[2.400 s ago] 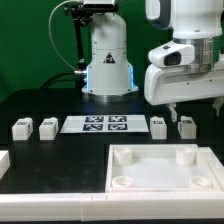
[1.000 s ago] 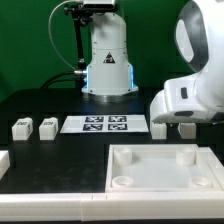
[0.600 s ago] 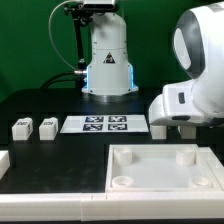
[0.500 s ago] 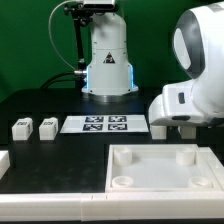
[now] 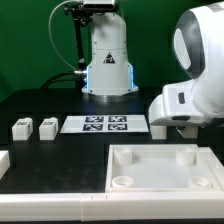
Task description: Assemble one leg
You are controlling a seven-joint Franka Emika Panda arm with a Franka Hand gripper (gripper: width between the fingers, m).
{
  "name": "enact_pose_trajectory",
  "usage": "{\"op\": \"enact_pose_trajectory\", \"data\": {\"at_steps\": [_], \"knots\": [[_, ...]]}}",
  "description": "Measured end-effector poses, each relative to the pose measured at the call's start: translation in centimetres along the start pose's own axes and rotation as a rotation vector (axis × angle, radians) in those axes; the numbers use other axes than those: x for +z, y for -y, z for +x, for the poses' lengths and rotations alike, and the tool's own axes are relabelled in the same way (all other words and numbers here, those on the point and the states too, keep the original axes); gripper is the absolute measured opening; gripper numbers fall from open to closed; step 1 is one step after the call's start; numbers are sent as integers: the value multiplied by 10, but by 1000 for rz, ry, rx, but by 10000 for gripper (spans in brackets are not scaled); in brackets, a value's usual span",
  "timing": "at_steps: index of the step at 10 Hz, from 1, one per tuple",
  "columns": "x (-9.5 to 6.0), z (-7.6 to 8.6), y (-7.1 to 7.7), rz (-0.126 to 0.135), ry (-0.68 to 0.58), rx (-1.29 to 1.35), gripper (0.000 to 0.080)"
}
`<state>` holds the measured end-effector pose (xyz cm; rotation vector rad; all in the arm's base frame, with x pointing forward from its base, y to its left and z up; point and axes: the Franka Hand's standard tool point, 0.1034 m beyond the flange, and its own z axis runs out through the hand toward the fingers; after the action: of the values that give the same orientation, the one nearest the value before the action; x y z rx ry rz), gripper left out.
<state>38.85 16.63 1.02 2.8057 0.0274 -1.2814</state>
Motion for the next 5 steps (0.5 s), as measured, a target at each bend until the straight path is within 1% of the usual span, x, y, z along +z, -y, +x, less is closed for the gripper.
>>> {"op": "enact_pose_trajectory", "data": {"at_steps": [1,2,3,4,5], "knots": [[0,0,0,0,0,0,289],[-5,-1,-3,-5,1,-18,289],[-33,-3,-10,0,-18,-48,289],[-65,-9,-18,4,-58,-88,289],[-96,-16,-28,1,-101,-124,291]]}}
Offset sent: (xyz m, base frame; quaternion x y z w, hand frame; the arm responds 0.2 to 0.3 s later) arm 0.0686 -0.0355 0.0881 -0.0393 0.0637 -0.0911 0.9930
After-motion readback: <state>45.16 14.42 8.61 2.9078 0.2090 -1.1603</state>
